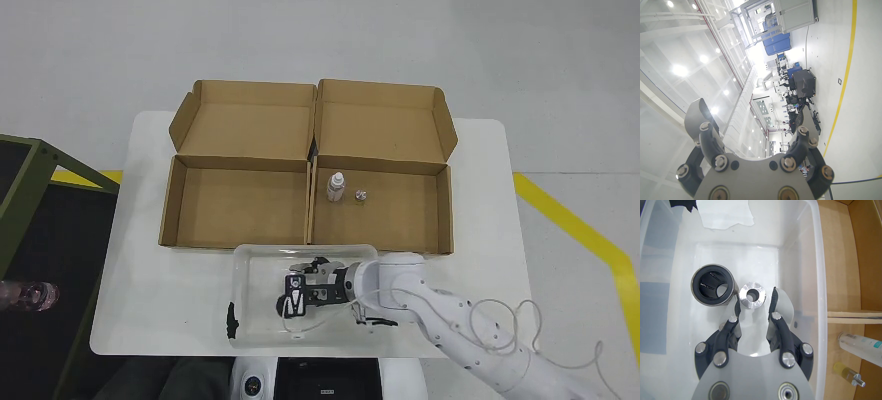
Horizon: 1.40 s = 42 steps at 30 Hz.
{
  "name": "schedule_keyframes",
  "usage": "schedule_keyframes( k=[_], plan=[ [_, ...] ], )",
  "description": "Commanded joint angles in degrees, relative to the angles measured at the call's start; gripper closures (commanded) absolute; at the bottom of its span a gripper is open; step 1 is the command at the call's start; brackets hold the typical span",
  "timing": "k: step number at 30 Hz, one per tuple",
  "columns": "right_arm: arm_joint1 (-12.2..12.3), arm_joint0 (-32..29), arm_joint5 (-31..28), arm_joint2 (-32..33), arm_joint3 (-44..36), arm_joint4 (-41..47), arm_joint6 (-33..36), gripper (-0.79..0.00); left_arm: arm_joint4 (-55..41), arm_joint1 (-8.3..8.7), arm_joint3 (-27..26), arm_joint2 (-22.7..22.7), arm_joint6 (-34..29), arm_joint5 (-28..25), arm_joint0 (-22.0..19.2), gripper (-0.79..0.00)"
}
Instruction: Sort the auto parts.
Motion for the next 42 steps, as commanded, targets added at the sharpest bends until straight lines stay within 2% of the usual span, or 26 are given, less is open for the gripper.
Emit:
schedule_keyframes(
  k=[1, 23, 26, 29, 31, 33, 42],
  plan=[
    [-0.19, 0.33, -0.19, -0.16, 0.4, 0.22, -0.06, -0.323, 0.0, 0.0, 0.0, 0.0, 0.0, 0.0, 0.0, -0.785],
    [-3.17, 3.72, -0.23, -3.89, 6.34, 0.18, -0.79, -0.323, 0.0, 0.0, 0.0, 0.0, 0.0, 0.0, 0.0, -0.785],
    [-3.38, 3.78, -0.26, -3.92, 6.66, 0.21, -0.82, -0.274, 0.0, 0.0, 0.0, 0.0, 0.0, 0.0, 0.0, -0.785],
    [-3.54, 3.71, -0.43, -3.95, 6.98, 0.19, -0.72, -0.169, 0.0, 0.0, 0.0, 0.0, 0.0, 0.0, 0.0, -0.785],
    [-3.62, 3.65, -0.51, -3.87, 7.04, 0.25, -0.77, -0.062, 0.0, 0.0, 0.0, 0.0, 0.0, 0.0, 0.0, -0.785],
    [-3.64, 3.59, -0.77, -3.65, 6.56, 0.29, -0.65, 0.0, 0.0, 0.0, 0.0, 0.0, 0.0, 0.0, 0.0, -0.785],
    [-2.95, 2.39, -2.35, -0.6, 1.7, 0.88, -2.15, 0.0, 0.0, 0.0, 0.0, 0.0, 0.0, 0.0, 0.0, -0.785]
  ],
)
